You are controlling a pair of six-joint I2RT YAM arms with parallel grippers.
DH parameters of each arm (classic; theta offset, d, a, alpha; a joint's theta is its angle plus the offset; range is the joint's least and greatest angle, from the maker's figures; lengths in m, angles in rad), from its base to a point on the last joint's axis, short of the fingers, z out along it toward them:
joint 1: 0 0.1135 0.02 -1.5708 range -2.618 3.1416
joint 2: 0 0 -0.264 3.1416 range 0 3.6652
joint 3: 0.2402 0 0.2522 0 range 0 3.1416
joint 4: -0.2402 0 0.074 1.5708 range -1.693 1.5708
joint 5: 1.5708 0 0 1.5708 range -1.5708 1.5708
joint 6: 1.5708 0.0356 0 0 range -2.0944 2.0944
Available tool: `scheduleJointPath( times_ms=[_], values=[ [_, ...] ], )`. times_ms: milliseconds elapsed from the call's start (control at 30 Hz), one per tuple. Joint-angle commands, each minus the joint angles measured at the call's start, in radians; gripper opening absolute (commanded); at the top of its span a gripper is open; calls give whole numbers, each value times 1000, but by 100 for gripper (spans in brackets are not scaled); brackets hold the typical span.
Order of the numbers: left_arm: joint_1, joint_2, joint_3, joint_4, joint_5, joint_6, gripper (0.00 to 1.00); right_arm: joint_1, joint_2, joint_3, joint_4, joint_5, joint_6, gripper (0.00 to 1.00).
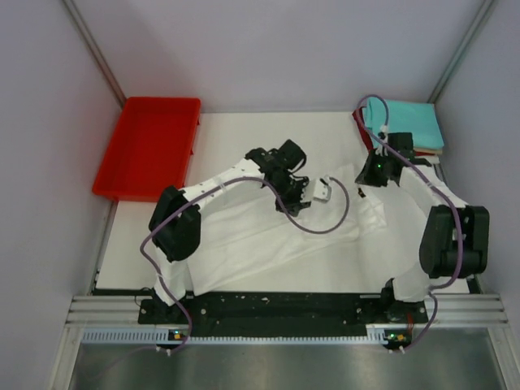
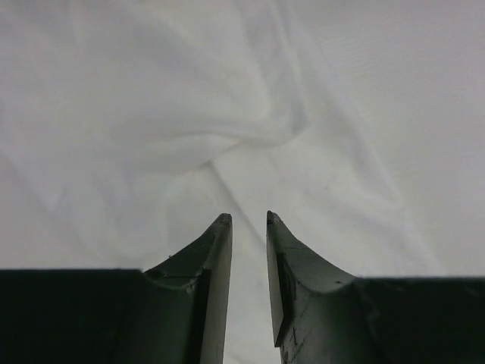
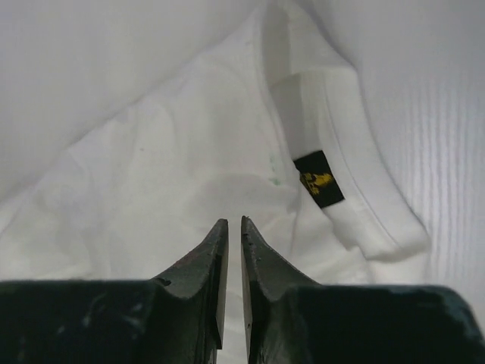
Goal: Fold and stack the t-shirts
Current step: Fold the other side of the tshirt into a rectangle
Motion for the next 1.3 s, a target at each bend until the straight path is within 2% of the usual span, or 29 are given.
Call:
scheduleJointPath(
  times_ms=[0, 100, 233, 433, 500, 633, 700, 800, 900, 967, 1100, 1267],
  values=[
    [135, 0, -20, 116, -143, -189, 26, 62, 169, 87, 75, -14, -24, 9],
    [201, 40, -75, 156, -237, -239, 22, 63, 272, 149, 112, -6, -34, 4],
    [250, 37, -227, 245, -326, -260, 21, 66, 417, 267, 127, 1, -63, 2],
    [279, 45, -337, 283, -362, -283, 21, 79, 603, 524, 59, 44, -56, 2],
    [290, 50, -347, 285, -363, -294, 21, 85, 632, 627, -1, 87, -66, 4],
    [308, 48, -356, 282, -342, -306, 22, 85, 594, 730, -95, 103, -112, 16],
    [308, 45, -360, 280, -331, -310, 22, 86, 490, 669, -119, 156, -120, 26],
    [308, 30, -374, 288, -310, -313, 23, 86, 291, 469, -135, 253, -105, 39],
    [308, 28, -379, 289, -300, -310, 24, 88, 139, 258, -159, 249, -61, 44],
    [308, 25, -379, 288, -296, -313, 24, 92, 79, 135, -166, 195, -25, 52],
    [308, 14, -383, 291, -291, -308, 24, 102, 45, 38, -156, 167, 7, 53],
    [310, 5, -385, 289, -286, -306, 24, 134, 94, 25, -161, 134, 13, 44]
  ],
)
